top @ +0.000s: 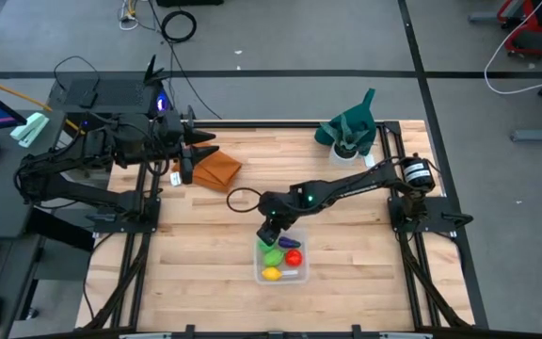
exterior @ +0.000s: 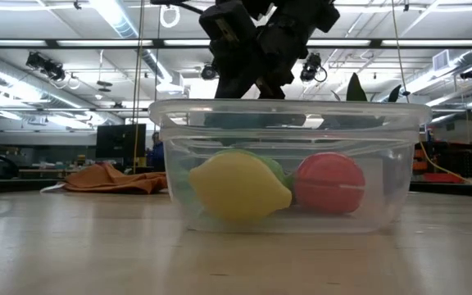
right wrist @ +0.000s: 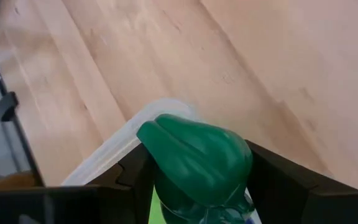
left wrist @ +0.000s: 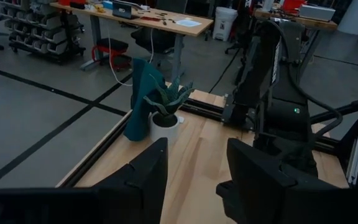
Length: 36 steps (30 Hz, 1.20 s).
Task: Pick and placing Produce into tupperware
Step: Put the bell pepper into the transparent bin
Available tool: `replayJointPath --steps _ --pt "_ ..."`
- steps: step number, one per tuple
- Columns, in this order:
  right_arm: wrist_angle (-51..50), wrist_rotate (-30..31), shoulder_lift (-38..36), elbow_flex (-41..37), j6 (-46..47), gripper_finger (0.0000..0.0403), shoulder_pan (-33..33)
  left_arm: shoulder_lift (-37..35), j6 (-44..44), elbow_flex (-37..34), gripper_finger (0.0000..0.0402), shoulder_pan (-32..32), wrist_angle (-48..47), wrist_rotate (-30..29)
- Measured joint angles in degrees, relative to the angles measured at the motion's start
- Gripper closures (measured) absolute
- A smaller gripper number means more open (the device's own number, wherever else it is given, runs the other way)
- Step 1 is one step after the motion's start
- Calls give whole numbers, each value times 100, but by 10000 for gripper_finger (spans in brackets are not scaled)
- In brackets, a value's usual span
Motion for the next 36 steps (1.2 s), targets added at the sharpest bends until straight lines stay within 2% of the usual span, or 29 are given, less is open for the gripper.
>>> replayJointPath --steps 6,13,21,30,36 --pt "-18 340 -228 -2 -308 226 -124 0 0 0 228 -2 2 1" --pt "-41 139 -673 -1 -484 226 -125 0 -3 -4 228 -2 -11 0" --pt "-132 -23 -1034 5 -912 226 370 0 -2 -4 228 -1 -11 -3" --pt "-756 184 -1034 5 -1461 226 986 0 -2 -4 228 -1 -24 -2" --pt "-785 329 -950 7 -1507 226 1201 0 -2 -4 228 -1 -33 -2"
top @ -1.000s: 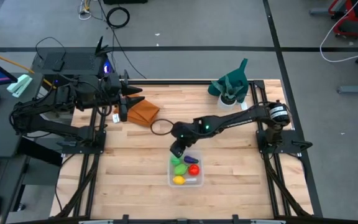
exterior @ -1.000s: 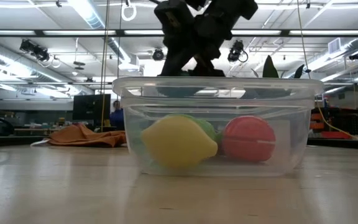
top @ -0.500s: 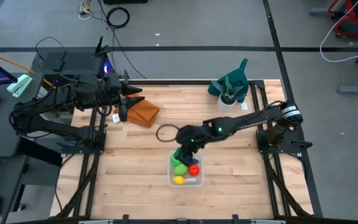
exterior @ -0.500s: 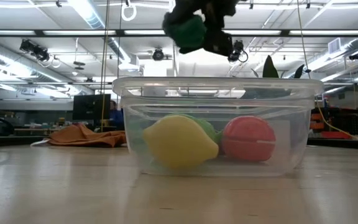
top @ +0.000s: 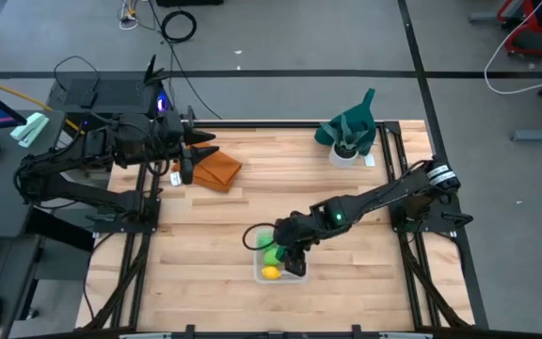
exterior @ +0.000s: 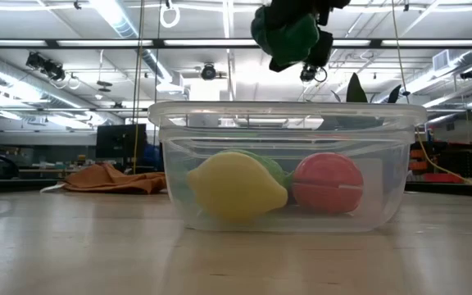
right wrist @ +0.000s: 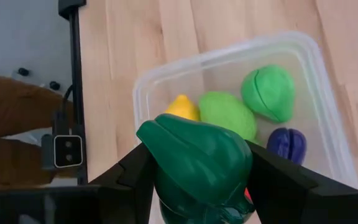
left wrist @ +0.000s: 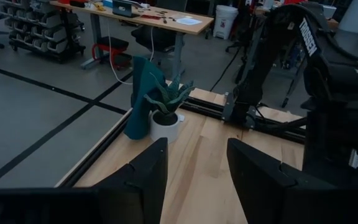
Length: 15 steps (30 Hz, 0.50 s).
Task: Pick and placing Produce into tupperware
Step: Put the bell pepper into the transparent bin
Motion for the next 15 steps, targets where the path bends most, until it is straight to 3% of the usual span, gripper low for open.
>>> replayJointPath --steps 15 --pt "323 33 137 -317 -144 226 90 1 0 0 228 -1 -20 1"
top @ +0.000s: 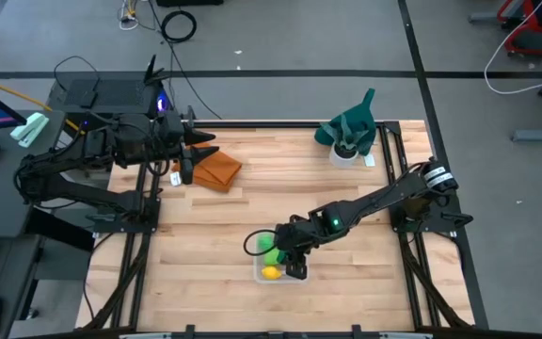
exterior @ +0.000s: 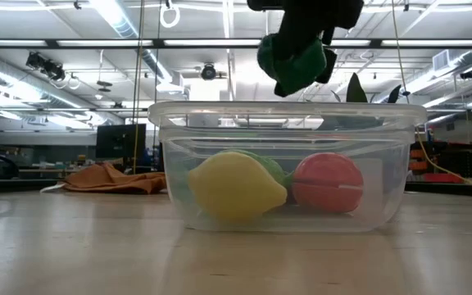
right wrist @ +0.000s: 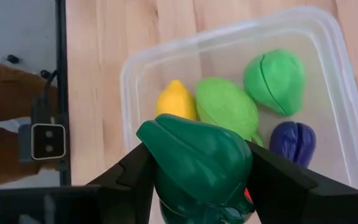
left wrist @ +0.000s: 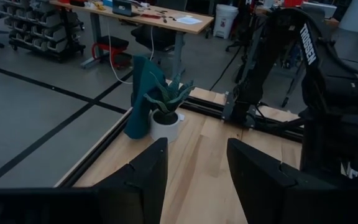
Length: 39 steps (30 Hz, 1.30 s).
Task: Pick and placing Produce into tupperware
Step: Put the bell pepper into the transparent bin
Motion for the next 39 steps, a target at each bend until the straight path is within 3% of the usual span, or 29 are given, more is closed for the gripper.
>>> replayJointPath --steps 21,39 --pt "1035 74 -2 -767 157 226 0 0 90 0 228 0 -29 0" --pt "1013 269 -2 -808 -133 219 -2 1 105 0 228 0 -28 0"
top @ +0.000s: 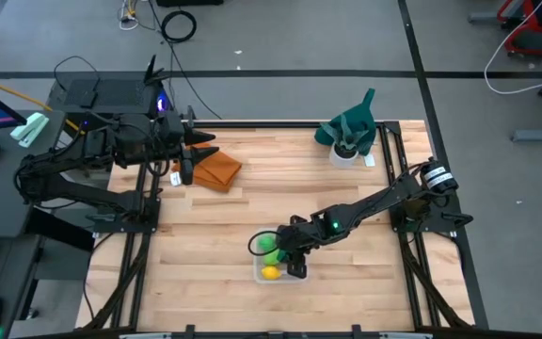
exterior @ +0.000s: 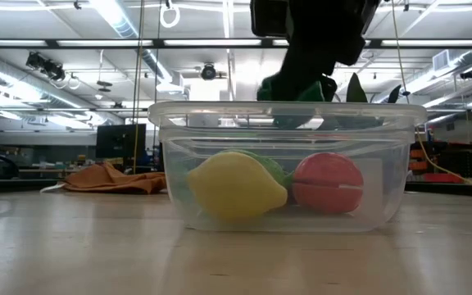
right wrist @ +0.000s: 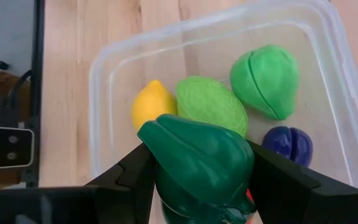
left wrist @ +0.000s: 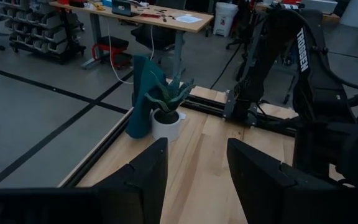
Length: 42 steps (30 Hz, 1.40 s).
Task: Pick and placing Produce into tupperware
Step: Put the bell pepper into the transparent bin, then return to Home Position
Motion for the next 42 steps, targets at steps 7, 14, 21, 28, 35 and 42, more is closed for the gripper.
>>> replayJointPath --steps 7,14,21,28,35,42 --pt "134 0 0 -348 250 219 0 0 0 0 228 0 0 0" --pt "396 0 0 -425 221 219 0 0 -3 0 228 -1 1 0" --pt "391 -13 0 -425 6 205 0 0 -7 0 228 0 0 0" --pt "390 -118 0 -425 -20 152 -2 0 -13 0 228 0 2 2" --pt "389 -126 0 -425 64 117 -2 -1 -15 0 228 0 2 1" --pt "-85 -246 -2 5 47 116 -2 -1 -15 0 228 0 0 1"
